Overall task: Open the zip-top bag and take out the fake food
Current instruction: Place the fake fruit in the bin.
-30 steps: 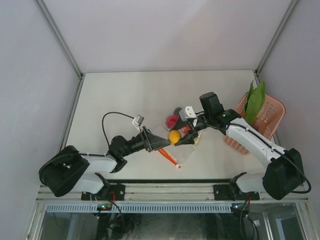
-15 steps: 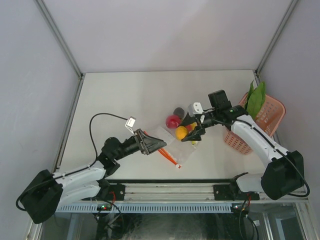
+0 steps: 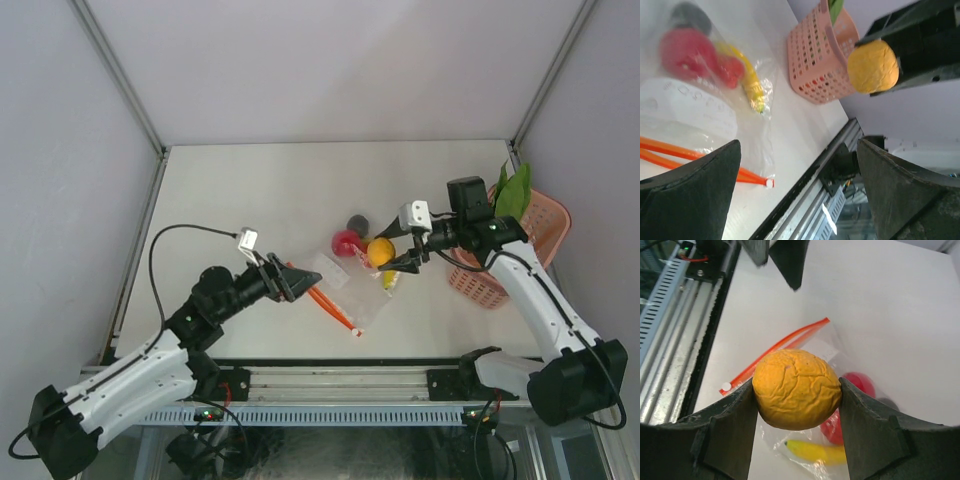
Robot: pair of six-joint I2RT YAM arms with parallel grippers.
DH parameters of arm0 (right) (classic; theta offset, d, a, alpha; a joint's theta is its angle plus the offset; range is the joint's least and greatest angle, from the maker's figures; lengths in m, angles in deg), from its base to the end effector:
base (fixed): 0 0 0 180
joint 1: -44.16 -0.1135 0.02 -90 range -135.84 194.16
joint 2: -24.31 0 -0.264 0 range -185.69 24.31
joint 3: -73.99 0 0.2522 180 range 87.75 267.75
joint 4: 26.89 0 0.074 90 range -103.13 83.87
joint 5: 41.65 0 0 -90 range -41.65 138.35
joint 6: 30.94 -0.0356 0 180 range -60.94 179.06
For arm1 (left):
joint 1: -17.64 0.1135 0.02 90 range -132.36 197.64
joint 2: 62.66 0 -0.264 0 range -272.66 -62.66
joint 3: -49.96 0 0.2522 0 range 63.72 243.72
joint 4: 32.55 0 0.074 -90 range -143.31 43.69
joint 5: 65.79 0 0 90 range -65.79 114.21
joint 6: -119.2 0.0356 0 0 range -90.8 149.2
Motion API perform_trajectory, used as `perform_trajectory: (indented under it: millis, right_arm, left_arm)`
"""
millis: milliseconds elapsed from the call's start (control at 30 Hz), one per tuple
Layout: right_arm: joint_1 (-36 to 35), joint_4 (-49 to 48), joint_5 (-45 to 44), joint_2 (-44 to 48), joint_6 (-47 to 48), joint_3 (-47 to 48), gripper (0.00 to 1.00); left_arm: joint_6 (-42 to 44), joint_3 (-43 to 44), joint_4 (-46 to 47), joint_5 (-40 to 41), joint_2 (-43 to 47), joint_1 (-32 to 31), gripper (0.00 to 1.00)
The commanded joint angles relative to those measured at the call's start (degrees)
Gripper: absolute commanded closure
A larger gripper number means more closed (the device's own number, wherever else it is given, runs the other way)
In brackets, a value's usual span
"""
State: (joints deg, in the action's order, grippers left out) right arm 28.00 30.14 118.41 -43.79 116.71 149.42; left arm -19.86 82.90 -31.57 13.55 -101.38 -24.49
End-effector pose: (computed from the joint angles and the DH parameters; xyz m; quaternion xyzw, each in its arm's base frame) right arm 0.2091 0.0954 0.3249 -0.6197 0.4960 0.4040 0.4547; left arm 0.1243 -0.1213 0.2441 0.0185 0.7354 -0.5293 0.4227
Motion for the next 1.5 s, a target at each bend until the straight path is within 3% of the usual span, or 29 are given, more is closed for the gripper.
perform_trajectory:
  millis: [0,400,700,800,967,1033,1133,1467]
  right_arm:
    - [4.2,-1.0,-2.1,4.3,-1.5,2.5,0.91]
    - [25.3,-10.1,-19.5,11.4,-14.5,-0.7,0.90]
    - [35.8,-14.2,-35.8,11.4,-18.6,-5.6,0.88]
    - [36.9,-14.6,-39.0,10.9,-19.2,-6.7,0.79]
    - [37.4,-15.3,-42.2,8.9,-20.1,-7.0,0.31]
    - [37.7,-15.2,-42.5,8.1,-20.4,-6.9,0.23]
    - [37.9,-15.3,-42.8,7.3,-20.5,-6.9,0.19]
    - [38.3,-15.9,-40.1,7.0,-21.4,-7.5,0.19]
  left_arm:
    - [2.2,13.9,-13.4,8.3,0.4,0.6,0.00]
    - [-5.0,47.8,-41.0,20.3,-10.1,0.6,0.00]
    - [-2.9,61.2,-44.8,22.6,-15.4,0.6,0.00]
    - [-2.4,64.0,-45.4,22.2,-17.2,0.4,0.00]
    - [-1.7,65.9,-45.3,21.0,-18.6,0.4,0.00]
    - [-0.9,66.1,-45.0,20.6,-18.7,0.4,0.00]
    - [0.3,66.3,-44.5,20.1,-18.7,0.4,0.00]
    - [0.9,65.3,-41.6,15.9,-19.5,2.6,0.00]
